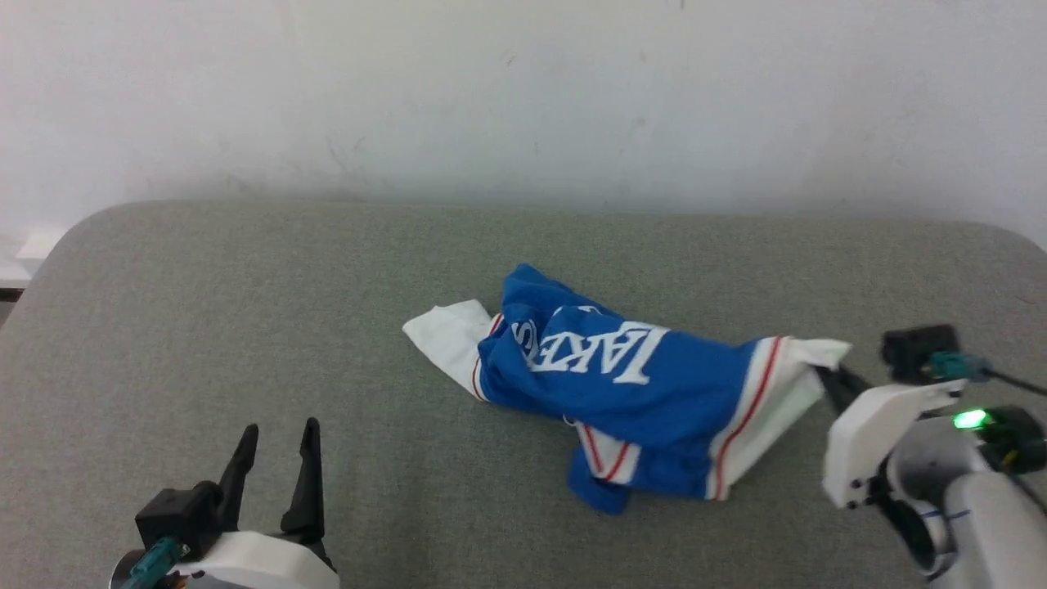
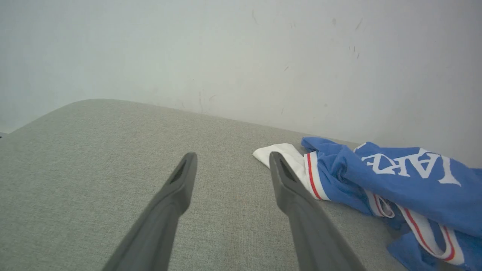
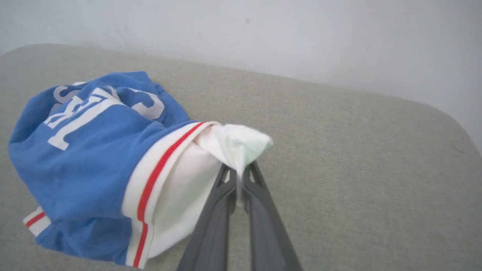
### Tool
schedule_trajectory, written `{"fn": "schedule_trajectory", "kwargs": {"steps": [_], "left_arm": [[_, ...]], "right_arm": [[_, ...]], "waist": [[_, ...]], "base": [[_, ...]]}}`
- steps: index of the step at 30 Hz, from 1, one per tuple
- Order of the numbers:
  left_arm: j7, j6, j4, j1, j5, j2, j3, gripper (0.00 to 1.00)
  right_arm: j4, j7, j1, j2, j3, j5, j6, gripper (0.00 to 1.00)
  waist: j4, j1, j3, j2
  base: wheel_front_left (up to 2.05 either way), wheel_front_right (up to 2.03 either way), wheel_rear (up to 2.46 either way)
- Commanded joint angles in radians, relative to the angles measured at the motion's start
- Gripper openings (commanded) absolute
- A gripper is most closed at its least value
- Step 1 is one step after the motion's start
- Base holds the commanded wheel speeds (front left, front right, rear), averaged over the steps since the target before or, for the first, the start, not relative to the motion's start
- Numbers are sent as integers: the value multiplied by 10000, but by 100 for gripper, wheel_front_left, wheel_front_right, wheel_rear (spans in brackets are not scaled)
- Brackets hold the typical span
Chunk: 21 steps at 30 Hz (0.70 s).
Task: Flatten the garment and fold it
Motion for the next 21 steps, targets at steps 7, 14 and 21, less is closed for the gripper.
{"fn": "schedule_trajectory", "kwargs": {"steps": [7,14,21], "left_arm": [[-53,110,7,-119,58,42,-91,100],[-84,147,135,-162,45,68,-119,100],[-68,171,263,-248,37,108,-182,100]], "right_arm": [[-389,941,822,-312,-3270,-875,-9,0],[627,449,1411,250,-5012,-1089,-9,0],[380,-1945,1291,567,-4443,-1250,-9,100]], "waist": [[-178,-1,143,-1],[-277,-1,260,-1],[-390,-1,176,-1]], "base": [[0,0,0],[0,0,0],[0,0,0]]}}
